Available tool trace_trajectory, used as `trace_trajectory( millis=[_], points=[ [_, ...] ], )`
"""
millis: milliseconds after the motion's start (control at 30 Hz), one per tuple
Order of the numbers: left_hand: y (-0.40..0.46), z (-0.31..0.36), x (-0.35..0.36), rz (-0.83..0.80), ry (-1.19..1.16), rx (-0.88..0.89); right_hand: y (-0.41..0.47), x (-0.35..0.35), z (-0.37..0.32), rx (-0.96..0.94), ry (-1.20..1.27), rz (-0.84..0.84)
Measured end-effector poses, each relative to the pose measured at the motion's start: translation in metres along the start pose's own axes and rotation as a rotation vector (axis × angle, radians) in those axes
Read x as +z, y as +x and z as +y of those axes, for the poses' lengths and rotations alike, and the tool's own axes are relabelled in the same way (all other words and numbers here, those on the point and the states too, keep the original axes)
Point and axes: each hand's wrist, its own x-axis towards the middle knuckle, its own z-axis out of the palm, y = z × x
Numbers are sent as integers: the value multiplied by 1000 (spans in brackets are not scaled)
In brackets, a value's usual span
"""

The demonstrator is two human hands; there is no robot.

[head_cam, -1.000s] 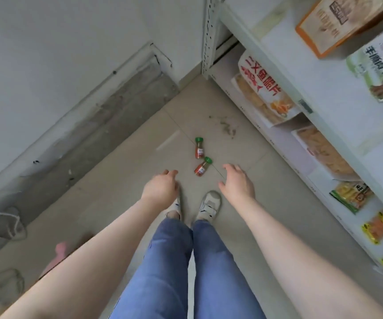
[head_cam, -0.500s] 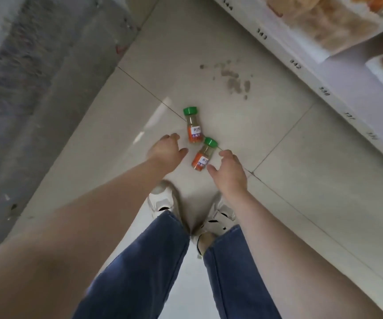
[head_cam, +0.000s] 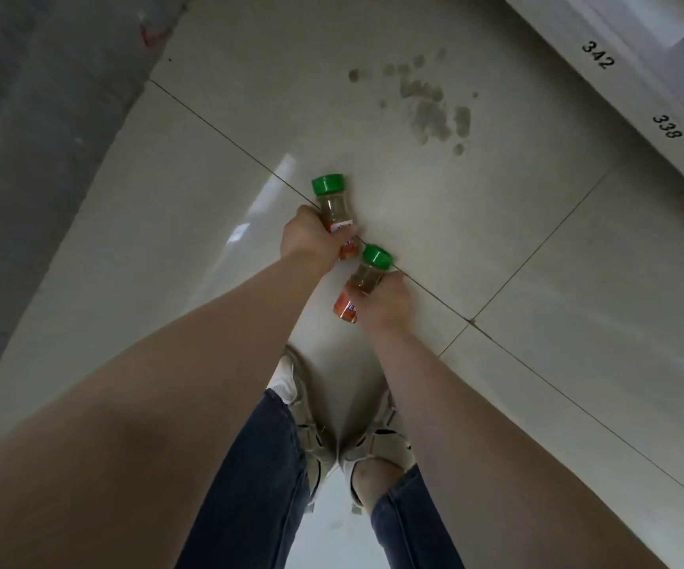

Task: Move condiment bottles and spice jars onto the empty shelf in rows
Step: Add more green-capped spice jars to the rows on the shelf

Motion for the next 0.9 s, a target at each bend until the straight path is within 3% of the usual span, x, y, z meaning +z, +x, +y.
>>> trace_trajectory(
  millis=[167, 300, 433, 600, 767, 900],
  points=[
    [-18, -6, -17, 10, -54, -36, -6, -16, -3, 59, -11, -85],
    [-63, -16, -49, 27, -132, -41, -48, -50, 0, 79, 168, -212],
    [-137, -16, -89, -21, -211, -52, -125, -102, -8, 118, 382, -329],
    [-244, 12, -150, -25, -253, -46, -239, -167, -33, 90, 451, -405],
    [-351, 45, -229, -48, -429, -35, -358, -241, -62, -26, 487, -515],
    [-443, 67, -283, -121, -553, 77, -455, -294, -75, -147, 549, -480]
  ],
)
